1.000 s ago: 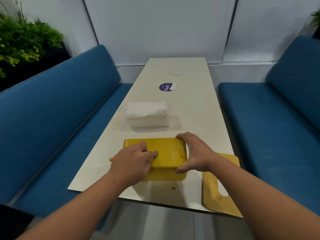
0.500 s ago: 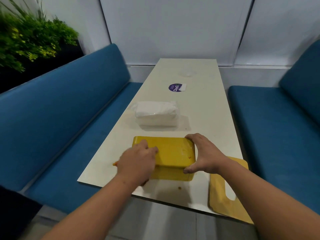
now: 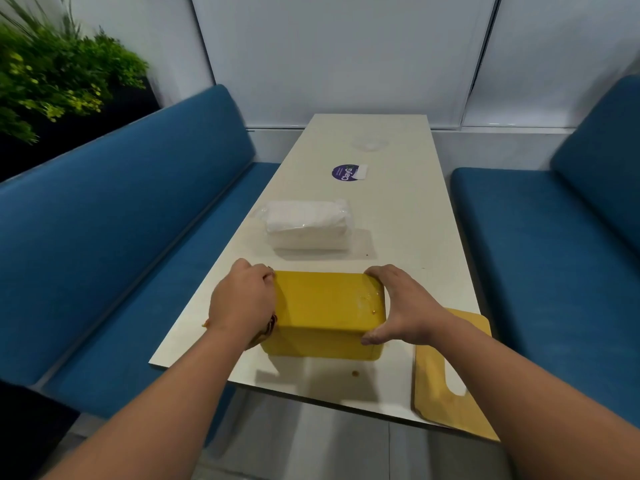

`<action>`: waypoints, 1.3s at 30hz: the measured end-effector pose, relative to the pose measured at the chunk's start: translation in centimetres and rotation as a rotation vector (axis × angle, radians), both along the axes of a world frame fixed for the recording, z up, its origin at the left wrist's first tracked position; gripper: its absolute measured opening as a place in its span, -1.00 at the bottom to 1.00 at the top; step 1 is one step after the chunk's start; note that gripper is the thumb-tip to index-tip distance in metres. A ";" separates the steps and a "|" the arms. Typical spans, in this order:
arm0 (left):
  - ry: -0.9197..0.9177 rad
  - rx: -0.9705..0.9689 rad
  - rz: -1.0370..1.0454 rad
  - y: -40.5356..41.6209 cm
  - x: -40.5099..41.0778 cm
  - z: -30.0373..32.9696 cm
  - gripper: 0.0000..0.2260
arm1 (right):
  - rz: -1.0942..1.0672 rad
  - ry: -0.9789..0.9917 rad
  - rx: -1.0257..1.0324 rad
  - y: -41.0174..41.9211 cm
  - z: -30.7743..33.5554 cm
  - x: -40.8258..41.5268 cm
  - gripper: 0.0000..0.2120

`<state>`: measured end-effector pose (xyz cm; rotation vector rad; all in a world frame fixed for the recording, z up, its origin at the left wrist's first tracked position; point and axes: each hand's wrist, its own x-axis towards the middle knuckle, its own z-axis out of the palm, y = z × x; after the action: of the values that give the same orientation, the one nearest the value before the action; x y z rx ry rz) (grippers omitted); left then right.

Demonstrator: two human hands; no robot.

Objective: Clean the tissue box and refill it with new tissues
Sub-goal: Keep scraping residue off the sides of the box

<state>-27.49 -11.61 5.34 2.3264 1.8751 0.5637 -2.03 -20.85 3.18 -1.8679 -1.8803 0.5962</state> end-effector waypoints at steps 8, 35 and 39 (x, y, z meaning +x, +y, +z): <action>0.133 0.078 -0.324 -4.8 6.1 0.0 -0.72 | -0.016 0.005 0.001 0.0 0.1 -0.1 0.07; 0.236 -0.017 -0.805 -0.1 11.4 2.1 -0.74 | -0.120 0.338 0.005 -0.9 -1.8 1.1 0.03; 0.235 -0.031 -0.996 -2.3 9.1 2.0 -0.77 | -0.118 0.320 0.010 -0.8 -2.0 1.1 0.01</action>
<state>-18.38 -13.86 7.35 2.9404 0.5438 0.1266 -0.89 -21.68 1.23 -1.7430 -1.5548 0.7911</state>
